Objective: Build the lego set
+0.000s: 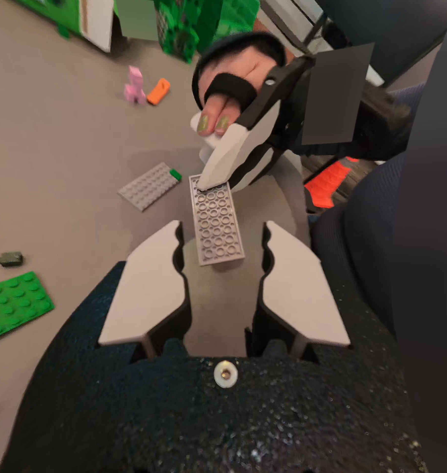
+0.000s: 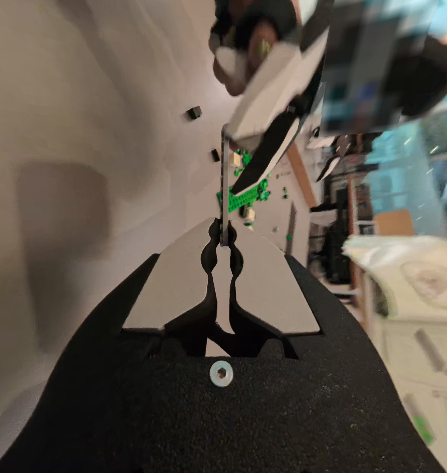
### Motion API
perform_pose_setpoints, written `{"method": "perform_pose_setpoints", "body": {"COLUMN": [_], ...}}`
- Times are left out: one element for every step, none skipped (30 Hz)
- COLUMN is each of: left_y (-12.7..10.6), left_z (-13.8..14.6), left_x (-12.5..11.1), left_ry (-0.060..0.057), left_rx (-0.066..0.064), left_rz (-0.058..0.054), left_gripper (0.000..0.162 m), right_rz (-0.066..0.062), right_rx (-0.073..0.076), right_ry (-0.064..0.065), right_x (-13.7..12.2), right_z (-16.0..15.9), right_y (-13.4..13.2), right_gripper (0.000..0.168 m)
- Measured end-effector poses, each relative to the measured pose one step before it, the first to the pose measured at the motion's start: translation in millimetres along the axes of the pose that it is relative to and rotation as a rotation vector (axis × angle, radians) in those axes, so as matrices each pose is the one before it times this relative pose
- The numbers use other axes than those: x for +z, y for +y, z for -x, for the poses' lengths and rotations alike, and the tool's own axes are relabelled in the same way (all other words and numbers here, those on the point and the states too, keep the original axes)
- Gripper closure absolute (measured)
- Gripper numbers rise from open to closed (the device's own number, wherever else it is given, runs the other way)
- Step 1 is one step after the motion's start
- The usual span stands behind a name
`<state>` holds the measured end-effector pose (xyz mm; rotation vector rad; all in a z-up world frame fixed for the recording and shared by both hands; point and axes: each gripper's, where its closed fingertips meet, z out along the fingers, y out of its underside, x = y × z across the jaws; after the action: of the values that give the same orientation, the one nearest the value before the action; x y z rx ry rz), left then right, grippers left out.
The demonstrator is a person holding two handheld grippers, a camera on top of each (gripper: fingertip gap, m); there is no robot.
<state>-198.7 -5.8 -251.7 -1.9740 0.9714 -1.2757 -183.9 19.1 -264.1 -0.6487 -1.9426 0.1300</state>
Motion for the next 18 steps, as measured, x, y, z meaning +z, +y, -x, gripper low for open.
{"method": "perform_pose_setpoints", "body": {"left_y": [-2.35, -1.25, -1.85, -2.11, -2.15, -2.11, -1.63, -0.34, 1.31, -0.46, -3.0, -4.05, -3.83, -2.39, -0.34, -0.15, -0.5, 2.04], "left_z": [1.13, 3.34, 1.77, 1.13, -1.2, -2.5, -5.27, -6.49, -6.53, -4.24, -6.6, -8.23, -5.29, 1.41, -3.21, -3.44, -6.53, -6.78], "left_x": [-1.1, -0.8, -0.19, -0.09, 0.27, 1.0, 2.35, 4.27, 5.15, 5.21, 4.79, 4.49, 4.32, 3.45, 3.65, 4.01, 3.99, 4.88], "left_ry": [-0.0651, -0.0939, -0.0997, -0.1032, -0.0886, -0.0758, -0.0476, -0.0238, -0.014, -0.0268, -0.006, 0.0143, 0.0061, -0.0302, 0.0178, 0.0336, 0.0743, 0.0937], "left_rx": [0.0661, 0.0989, 0.131, 0.1363, 0.1435, 0.141, 0.13, 0.1081, 0.0956, 0.0925, 0.0841, 0.0595, 0.0333, 0.0146, 0.0094, -0.0183, -0.0376, -0.0555], "left_rz": [-0.0271, -0.0174, -0.0191, -0.0116, -0.0002, 0.0086, 0.0191, 0.0329, 0.0473, 0.0335, 0.011, -0.0017, -0.0053, -0.0023, 0.0023, -0.001, -0.0104, -0.0013], "left_gripper": [0.095, 0.091, 0.091, 0.091, 0.091, 0.091, 0.09, 0.089, 0.086, 0.086, 0.087, 0.095, 0.11, 0.127, 0.128, 0.128, 0.128, 0.128], "right_rz": [0.0116, 0.0067, 0.0154, 0.0223, 0.0112, -0.0006, 0.0056, 0.0111, 0.0046, 0.0043, -0.0003, -0.0018, -0.0053, -0.0017, -0.0059, -0.0206, -0.0166, -0.0151], "right_rx": [0.0923, 0.1145, 0.1363, 0.1464, 0.1482, 0.1446, 0.1346, 0.1229, 0.1108, 0.0914, 0.0704, 0.0532, 0.0383, 0.0245, 0.0105, 0.0073, 0.0112, 0.0029], "right_ry": [-0.0373, -0.0461, -0.0715, -0.1033, -0.1097, -0.0918, -0.0943, -0.0915, -0.0663, -0.0508, -0.0395, -0.0302, -0.0247, -0.0161, 0.0043, 0.0141, 0.0014, -0.0019], "right_x": [-3.19, -3.66, -3.56, -3.38, -3.3, -3.03, -2.28, -1.55, -0.97, -0.65, -0.57, -0.46, -0.29, 0.19, 0.41, -0.18, -1.64, -3.87], "right_z": [2.08, 1.76, 3.59, 7.18, 7.94, 6.31, 7.19, 7.5, 4.91, 3.35, 2.46, 1.76, 1.7, 1.01, -1.54, -2.43, -0.16, 0.82], "right_y": [2.83, 2.27, 3.19, 3.14, 1.45, -0.03, 0.7, 1.54, 1.57, 2.3, 2.44, 2.97, 3.05, 4.22, 4.43, 3.23, 3.7, 3.94], "right_gripper": [0.164, 0.164, 0.164, 0.164, 0.164, 0.164, 0.164, 0.164, 0.164, 0.164, 0.164, 0.164, 0.164, 0.164, 0.163, 0.163, 0.154, 0.14]}}
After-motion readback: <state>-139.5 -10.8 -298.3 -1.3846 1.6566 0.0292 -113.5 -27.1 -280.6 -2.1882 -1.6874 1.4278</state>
